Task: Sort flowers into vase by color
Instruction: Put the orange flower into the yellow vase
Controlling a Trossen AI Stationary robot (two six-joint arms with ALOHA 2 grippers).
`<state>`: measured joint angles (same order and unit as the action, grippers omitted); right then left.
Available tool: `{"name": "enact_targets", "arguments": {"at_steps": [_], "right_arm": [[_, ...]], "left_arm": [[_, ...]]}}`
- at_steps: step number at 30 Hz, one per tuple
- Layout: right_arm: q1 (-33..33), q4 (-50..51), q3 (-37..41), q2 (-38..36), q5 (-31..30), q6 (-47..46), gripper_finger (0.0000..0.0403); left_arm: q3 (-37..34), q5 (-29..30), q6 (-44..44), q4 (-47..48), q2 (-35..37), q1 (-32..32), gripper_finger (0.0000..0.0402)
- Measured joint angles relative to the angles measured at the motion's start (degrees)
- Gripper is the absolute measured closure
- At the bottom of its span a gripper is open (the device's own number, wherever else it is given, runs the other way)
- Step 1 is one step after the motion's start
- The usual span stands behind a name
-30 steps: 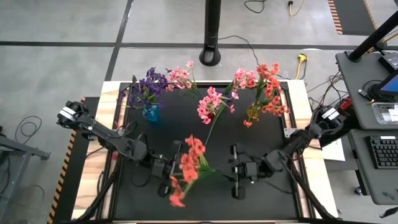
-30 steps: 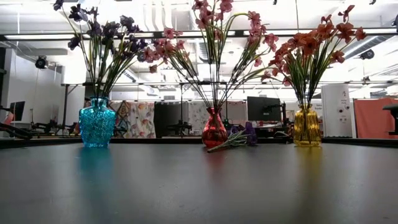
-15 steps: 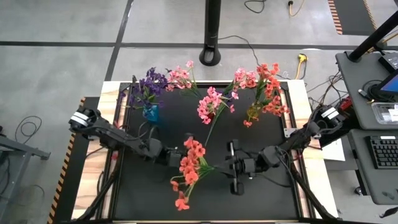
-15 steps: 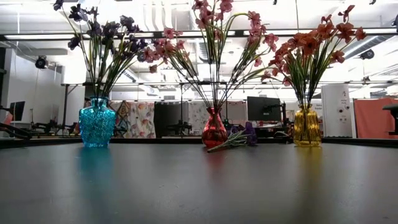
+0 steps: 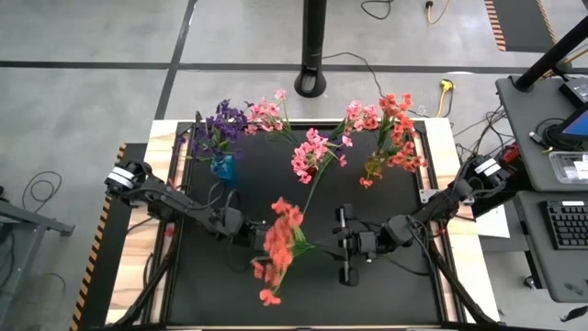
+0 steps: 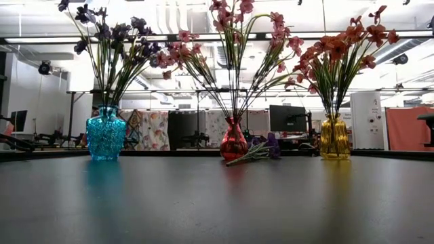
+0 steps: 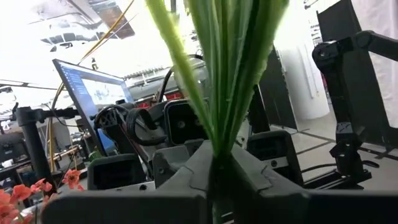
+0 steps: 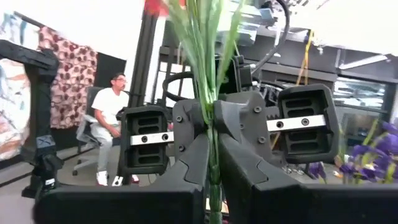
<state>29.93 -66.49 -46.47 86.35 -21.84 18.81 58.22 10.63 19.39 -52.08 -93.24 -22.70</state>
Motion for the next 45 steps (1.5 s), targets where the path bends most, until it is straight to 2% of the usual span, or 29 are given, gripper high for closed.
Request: {"name": "enact_targets", "arguments": {"at_steps": [4, 8, 12, 19, 22, 25, 28, 31, 35, 41, 45], "right_arm": [[0.2, 0.33, -0.01, 0.0, -3.71, -0.26, 0.0347], [0.21, 0.22, -0.03, 0.0, -4.32, -1.51, 0.0297], [1.51, 0.35, -0.01, -0.25, -8.48, -0.96, 0.0246], [5.5, 0.57, -0.01, -1.09, -25.45, 4.37, 0.0176], [6.51, 0.67, -0.01, -1.27, -29.94, 5.08, 0.0157], [6.84, 2.01, -0.01, -1.51, -30.66, 4.26, 0.0145], [6.58, 3.25, -0.19, -1.55, -30.7, 1.72, 0.014], [5.11, 8.16, -2.6, -1.22, -30.42, -0.81, 0.014], [2.98, 21.41, -7.52, -1.16, -28.97, -6.67, 0.0146], [1.6, 35.99, -14.58, -1.11, -27.15, -12.38, 0.0153], [1.09, 39.84, -15.83, -0.98, -27.17, -14.65, 0.0174]], "left_arm": [[-0.02, 0.42, -0.3, 0.11, 0.09, 0.11, 0.039], [-0.02, 0.46, -0.38, 1.13, 0.52, 0.09, 0.0394], [-0.13, 0.47, -0.43, 4.42, 1.86, 0.09, 0.0398], [-0.15, 1.03, -3.32, 19.08, 6.69, 0.0, 0.0399], [-0.15, 4.31, -4.86, 27.7, 9.18, -0.02, 0.0399], [-0.15, 11.33, -6.52, 35.21, 10.77, 0.0, 0.0399], [-0.17, 15.07, -7.86, 37.26, 10.91, 0.11, 0.0397], [-0.09, 15.43, -7.86, 34.92, 9.46, 0.09, 0.0396], [-0.09, 15.39, -6.41, 31.97, 6.95, 0.04, 0.0396], [-0.09, 15.45, -5.65, 29.42, 6.26, 0.22, 0.0395], [-0.09, 15.47, -5.58, 28.54, 6.26, 0.22, 0.0395]]}}
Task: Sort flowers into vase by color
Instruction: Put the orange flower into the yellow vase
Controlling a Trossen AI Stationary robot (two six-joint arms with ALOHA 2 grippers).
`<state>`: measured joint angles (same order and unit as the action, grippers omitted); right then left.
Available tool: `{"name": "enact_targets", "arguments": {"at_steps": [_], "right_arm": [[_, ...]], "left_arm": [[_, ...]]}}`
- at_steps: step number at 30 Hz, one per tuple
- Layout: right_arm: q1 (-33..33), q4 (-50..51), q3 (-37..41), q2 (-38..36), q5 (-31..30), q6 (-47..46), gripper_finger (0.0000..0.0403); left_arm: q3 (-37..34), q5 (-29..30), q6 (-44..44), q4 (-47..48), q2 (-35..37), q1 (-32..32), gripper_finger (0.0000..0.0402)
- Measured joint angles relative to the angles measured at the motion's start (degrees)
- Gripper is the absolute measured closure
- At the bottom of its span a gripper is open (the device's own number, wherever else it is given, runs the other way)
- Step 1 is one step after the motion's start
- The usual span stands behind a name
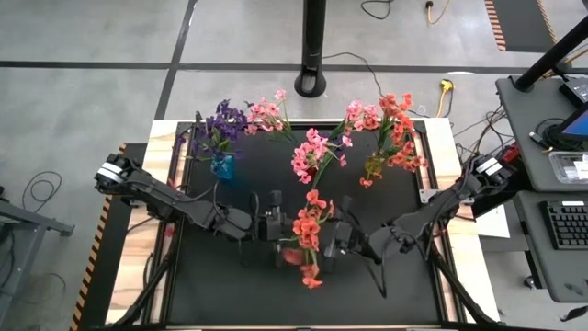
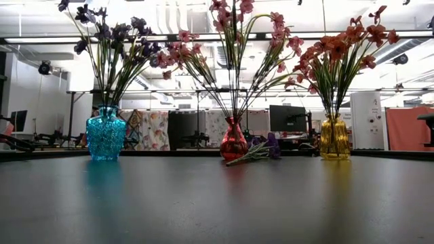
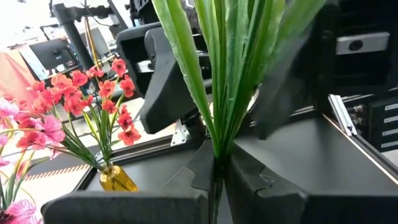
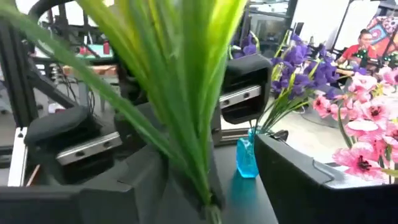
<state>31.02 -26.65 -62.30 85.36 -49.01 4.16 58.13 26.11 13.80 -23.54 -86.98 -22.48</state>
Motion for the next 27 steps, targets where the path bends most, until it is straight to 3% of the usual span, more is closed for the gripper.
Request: {"name": "enact_targets", "arguments": {"at_steps": [13, 15, 23, 27], "right_arm": [[-1.07, 0.02, 0.32, 0.0, 3.69, -0.32, 0.0363], [-1.07, 0.1, 0.19, 0.0, 4.13, -0.35, 0.0384], [-1.05, 6.96, 0.19, -3.52, 3.62, -5.63, 0.0384], [-0.92, 16.94, 0.46, -8.05, -2.38, -10.95, 0.0384]], "left_arm": [[0.0, -0.13, -2.78, -0.06, 0.05, 0.0, 0.038], [0.0, -0.13, -2.82, 0.37, 0.22, -0.11, 0.036], [0.0, 3.19, -6.32, 6.81, 2.57, -0.22, 0.0227], [0.0, 3.73, -7.99, 15.04, 5.53, -0.64, 0.0171]]}}
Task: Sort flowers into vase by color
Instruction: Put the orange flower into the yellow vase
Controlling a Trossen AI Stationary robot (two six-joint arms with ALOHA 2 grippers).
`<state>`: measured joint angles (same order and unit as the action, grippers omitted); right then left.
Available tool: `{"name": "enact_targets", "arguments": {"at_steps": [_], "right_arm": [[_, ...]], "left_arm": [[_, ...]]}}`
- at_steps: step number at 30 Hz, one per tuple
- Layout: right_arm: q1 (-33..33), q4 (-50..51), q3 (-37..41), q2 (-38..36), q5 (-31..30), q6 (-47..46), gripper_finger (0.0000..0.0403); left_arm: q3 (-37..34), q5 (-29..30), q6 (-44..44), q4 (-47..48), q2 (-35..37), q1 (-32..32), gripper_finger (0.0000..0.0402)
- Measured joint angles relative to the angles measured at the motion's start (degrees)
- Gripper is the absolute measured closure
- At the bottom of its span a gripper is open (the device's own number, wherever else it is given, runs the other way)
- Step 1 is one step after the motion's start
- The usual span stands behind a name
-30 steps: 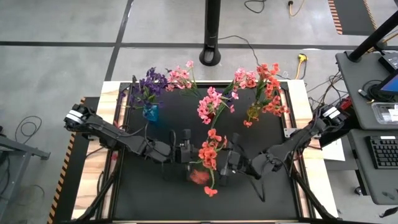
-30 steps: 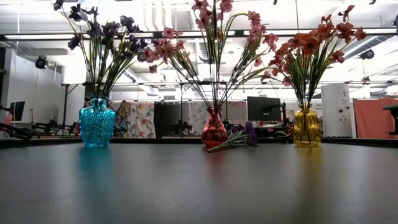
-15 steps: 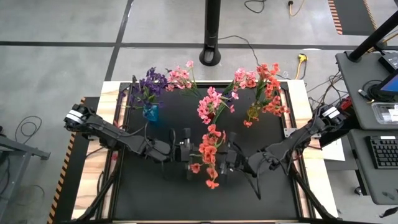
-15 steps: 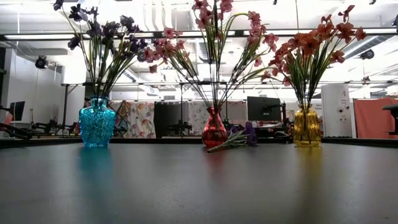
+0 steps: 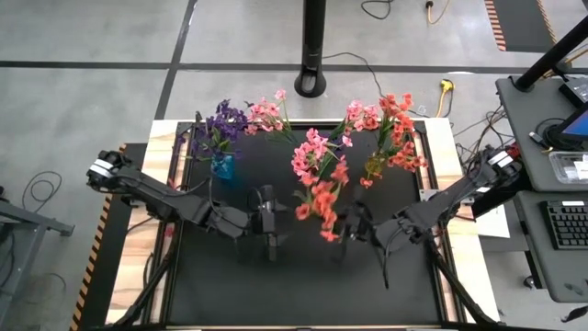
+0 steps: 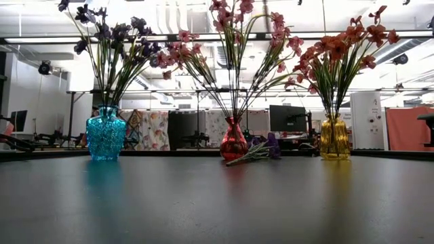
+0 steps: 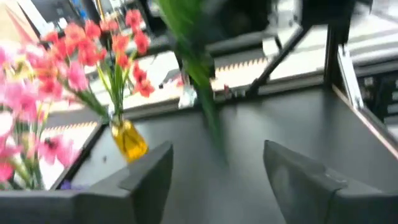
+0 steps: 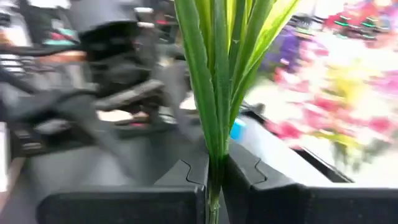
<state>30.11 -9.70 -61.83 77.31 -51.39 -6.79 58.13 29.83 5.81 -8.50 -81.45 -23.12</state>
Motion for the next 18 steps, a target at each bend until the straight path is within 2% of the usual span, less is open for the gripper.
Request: {"name": "enact_targets", "arguments": {"at_steps": [3, 6, 11, 18], "right_arm": [[0.0, 6.7, 0.18, -3.46, -5.23, -2.73, 0.0384], [-0.01, 8.77, 0.19, -7.08, -8.78, -3.01, 0.0384], [0.0, 9.02, 0.21, -11.85, -12.02, 0.23, 0.0385], [-1.37, 9.04, 0.32, -14.46, -22.22, 5.41, 0.0385]], "left_arm": [[0.0, 0.1, -2.07, 6.03, 2.25, -0.73, 0.0145], [0.0, 0.1, -4.64, 10.49, 4.57, -1.36, 0.0134], [-0.02, 0.2, -8.29, 16.47, 7.81, -1.84, 0.0132], [-0.09, 0.55, -11.52, 21.16, 9.91, -1.96, 0.0137]]}}
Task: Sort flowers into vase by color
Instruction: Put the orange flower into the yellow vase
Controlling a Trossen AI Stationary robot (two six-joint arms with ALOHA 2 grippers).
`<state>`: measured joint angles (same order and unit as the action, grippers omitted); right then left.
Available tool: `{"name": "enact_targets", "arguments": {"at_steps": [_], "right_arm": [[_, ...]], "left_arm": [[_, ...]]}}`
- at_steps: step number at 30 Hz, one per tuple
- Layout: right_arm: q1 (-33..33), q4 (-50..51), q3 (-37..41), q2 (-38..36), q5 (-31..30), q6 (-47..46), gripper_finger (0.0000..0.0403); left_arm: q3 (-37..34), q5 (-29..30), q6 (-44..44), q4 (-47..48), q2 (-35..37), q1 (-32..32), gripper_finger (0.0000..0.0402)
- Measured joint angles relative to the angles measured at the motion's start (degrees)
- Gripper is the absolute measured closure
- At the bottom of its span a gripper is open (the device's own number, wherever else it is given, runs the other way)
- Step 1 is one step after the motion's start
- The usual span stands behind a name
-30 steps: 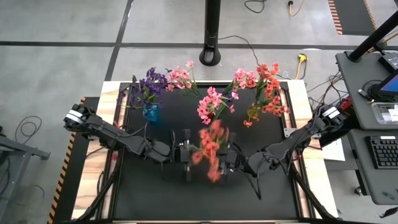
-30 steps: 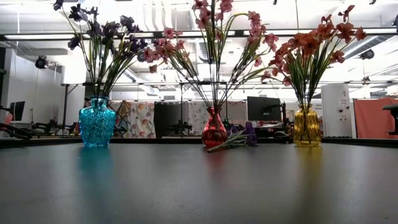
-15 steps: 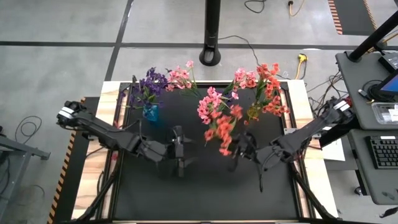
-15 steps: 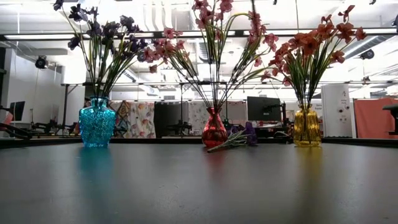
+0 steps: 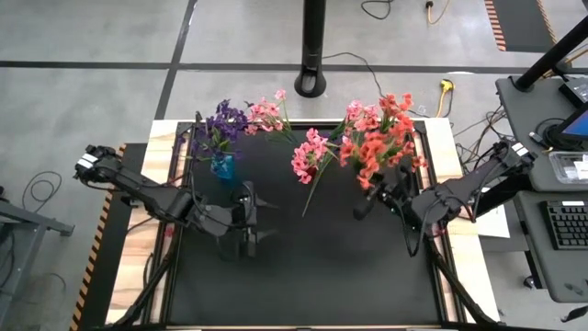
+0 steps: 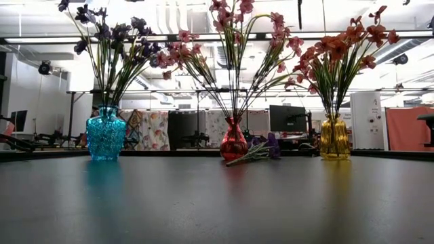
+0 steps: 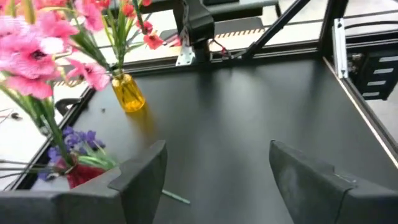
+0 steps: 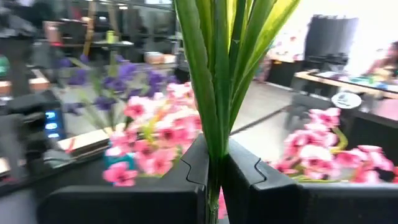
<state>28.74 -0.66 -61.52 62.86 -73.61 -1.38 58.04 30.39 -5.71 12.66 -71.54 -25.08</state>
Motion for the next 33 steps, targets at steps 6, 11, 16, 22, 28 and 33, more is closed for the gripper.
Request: {"name": "enact_targets", "arguments": {"at_steps": [6, 11, 16, 22, 28, 33], "right_arm": [[-4.74, 0.28, 2.61, -1.96, -5.38, -0.5, 0.0385], [-10.61, 0.42, 7.63, -5.92, -7.35, -3.87, 0.0385], [-16.11, 0.57, 13.3, -8.62, -7.06, -8.69, 0.0385], [-19.27, 0.55, 17.81, -9.93, -7.42, -9.85, 0.0385], [-22.5, 0.46, 19.57, -9.58, -7.4, -9.97, 0.0385], [-24.18, 0.56, 21.73, -9.52, -7.38, -10.0, 0.0385]], "left_arm": [[-0.04, 0.64, -1.3, 2.34, 0.27, 0.0, 0.0139], [-0.06, 0.64, -1.47, 2.71, 0.25, 0.0, 0.0139], [-0.07, 0.66, -1.47, 3.32, 0.27, 0.0, 0.0139], [-0.09, 0.66, -1.47, 3.39, 0.27, 0.0, 0.0139], [-0.09, 0.68, -1.47, 3.41, 0.27, 0.0, 0.0139], [-0.11, 0.7, -2.34, 4.47, 0.27, 0.0, 0.0139]]}}
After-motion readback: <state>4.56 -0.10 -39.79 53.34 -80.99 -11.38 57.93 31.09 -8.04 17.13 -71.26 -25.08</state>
